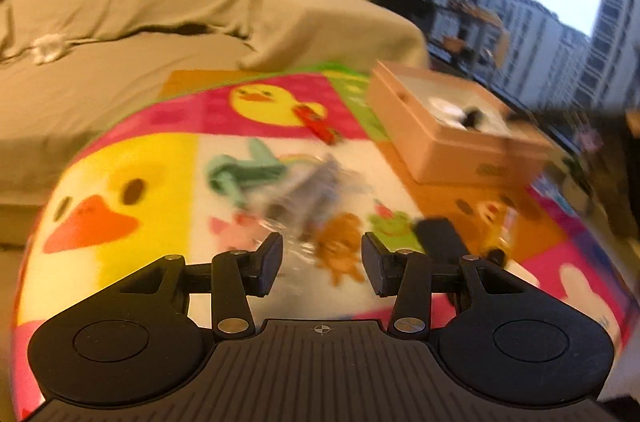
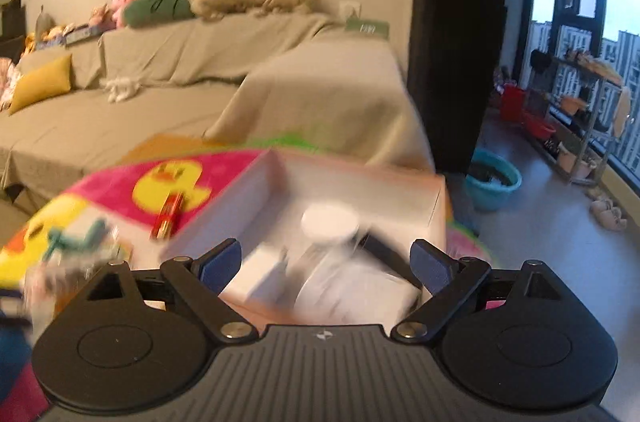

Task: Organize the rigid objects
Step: 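Lower the white socket panel into the pink box and open the right tool, then grasp the red lighter on the mat with the left tool and lift it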

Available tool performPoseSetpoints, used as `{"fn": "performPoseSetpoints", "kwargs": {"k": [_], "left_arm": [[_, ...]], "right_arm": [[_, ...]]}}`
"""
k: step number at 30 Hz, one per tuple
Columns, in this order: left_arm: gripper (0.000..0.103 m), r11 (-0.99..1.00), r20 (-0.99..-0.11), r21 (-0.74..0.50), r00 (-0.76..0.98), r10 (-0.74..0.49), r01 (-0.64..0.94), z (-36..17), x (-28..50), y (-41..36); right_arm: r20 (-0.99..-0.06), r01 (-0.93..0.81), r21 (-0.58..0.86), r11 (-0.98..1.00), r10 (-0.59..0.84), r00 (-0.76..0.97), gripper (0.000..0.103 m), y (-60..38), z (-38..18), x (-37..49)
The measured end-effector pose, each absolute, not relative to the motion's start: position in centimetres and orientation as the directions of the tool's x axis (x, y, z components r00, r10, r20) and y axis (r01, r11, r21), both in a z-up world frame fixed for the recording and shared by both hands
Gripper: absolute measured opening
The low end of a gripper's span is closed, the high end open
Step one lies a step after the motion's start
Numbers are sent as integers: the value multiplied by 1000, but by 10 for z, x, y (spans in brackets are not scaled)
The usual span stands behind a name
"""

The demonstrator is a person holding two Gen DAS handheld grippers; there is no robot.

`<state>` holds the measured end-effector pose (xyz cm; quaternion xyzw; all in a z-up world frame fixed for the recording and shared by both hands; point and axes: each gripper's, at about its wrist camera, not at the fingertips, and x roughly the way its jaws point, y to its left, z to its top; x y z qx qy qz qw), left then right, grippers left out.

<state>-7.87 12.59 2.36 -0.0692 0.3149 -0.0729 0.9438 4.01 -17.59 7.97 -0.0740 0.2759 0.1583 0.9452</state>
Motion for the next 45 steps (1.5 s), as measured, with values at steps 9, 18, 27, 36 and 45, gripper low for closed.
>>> {"fn": "performPoseSetpoints", "kwargs": {"k": [9,18,27,36,45], "left_arm": [[48,970,-532,-239,831,-166,41,29,-62,132],[48,981,-547,-192,834,-72,-41,45,-21,142],[48,899,-602,-385,795,-74,-207,14,28,175],[48,941,-683,-338,685,-253,11,15,15,128],[48,929,-639,-363,744,-195,-69,52,35,132]], "right_arm": [[-516,-366,-109,924,262,815,92,-195,37,-39],[-554,-359,32,933,316,771,92,-203,19,-37],[-554,-352,36,935,312,772,92,-204,17,-39],[-586,-358,40,933,312,748,92,-200,15,-33],[-582,-342,46,939,304,755,92,-202,15,-34]]}}
